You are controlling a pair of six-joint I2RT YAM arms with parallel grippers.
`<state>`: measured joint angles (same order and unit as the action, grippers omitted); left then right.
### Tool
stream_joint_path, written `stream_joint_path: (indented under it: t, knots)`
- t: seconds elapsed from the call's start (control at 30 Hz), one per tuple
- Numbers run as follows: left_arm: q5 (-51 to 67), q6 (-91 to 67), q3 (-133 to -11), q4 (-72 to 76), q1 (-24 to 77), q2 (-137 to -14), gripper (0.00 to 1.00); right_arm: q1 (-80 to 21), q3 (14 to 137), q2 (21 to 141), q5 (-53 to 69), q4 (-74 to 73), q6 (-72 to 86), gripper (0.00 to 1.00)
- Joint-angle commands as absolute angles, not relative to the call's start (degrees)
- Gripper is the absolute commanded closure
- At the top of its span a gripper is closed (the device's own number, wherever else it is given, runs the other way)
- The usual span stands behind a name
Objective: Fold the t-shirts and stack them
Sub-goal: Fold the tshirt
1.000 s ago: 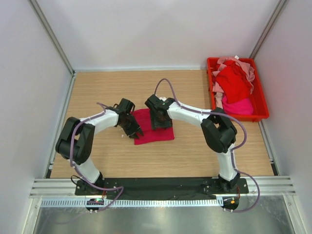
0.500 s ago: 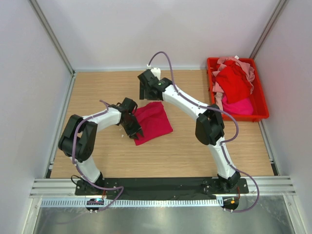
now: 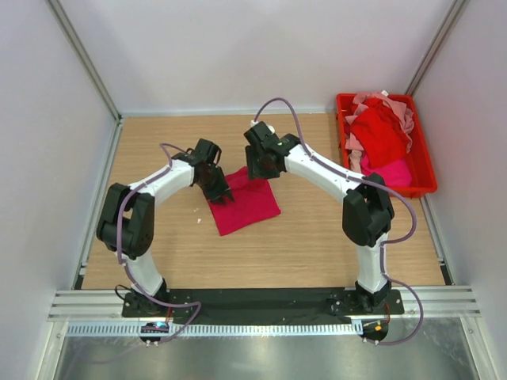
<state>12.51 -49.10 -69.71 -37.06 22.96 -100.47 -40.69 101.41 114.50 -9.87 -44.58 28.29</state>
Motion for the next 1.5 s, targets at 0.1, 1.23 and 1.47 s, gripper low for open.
stream_joint_path:
  t: [0.1,1.23,1.47]
  knots:
    - [15.4,-47.0,-74.3,-37.2,19.8,-106.5,0.67,-40.6,97.2,112.7,-3.8,-40.3,27.5,0.54]
    - [12.5,-38.8,-91.2,-43.2,10.3,-110.4,0.60,-29.2,125.2,135.2,14.6,-38.0,32.5,0.57]
    - [24.4,-43.1,-83.4,-32.8,10.4,-107.6,0.66,-28.9,116.4,130.5,27.9,-27.6,39.7,0.54]
